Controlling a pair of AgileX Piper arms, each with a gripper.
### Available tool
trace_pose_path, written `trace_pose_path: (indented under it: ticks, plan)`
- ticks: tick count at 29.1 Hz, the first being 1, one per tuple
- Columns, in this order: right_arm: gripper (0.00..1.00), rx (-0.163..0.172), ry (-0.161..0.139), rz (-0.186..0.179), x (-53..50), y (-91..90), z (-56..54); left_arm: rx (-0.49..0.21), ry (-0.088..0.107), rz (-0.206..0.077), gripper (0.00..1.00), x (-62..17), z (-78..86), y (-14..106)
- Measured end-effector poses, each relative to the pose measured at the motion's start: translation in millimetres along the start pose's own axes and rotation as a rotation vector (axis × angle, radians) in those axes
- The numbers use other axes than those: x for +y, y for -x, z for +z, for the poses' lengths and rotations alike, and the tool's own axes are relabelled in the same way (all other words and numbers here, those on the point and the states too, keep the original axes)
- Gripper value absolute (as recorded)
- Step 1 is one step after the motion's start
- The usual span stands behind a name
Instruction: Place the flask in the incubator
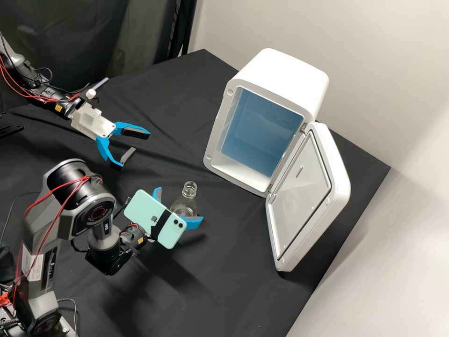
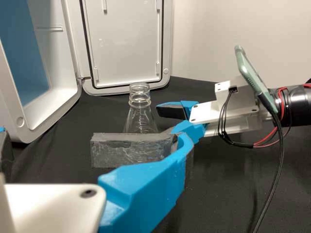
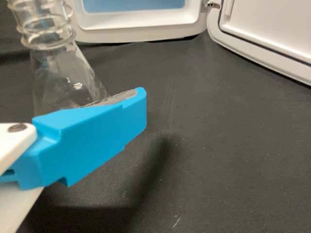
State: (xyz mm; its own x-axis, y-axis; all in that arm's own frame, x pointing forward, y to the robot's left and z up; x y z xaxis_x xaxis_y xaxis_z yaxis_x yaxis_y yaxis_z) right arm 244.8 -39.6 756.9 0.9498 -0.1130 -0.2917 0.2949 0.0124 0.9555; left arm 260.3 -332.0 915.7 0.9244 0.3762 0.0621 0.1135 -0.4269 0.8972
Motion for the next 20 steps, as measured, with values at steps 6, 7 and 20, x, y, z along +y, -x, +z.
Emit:
trace_pose_path:
  ticks: [6,7,20]
  plan:
    - [1.0,0.001,0.016,0.007,0.6,-3.1,-0.9,0.0,0.0,0.0,1.0,0.0,0.0,0.0]
    - [1.0,0.001,0.018,0.008,0.9,-3.3,-0.9,0.0,0.0,0.0,1.0,0.0,0.0,0.0]
    - [1.0,-0.013,0.043,0.017,-1.6,-15.5,-0.2,-0.006,-0.001,-0.002,1.0,-0.4,1.8,-0.4]
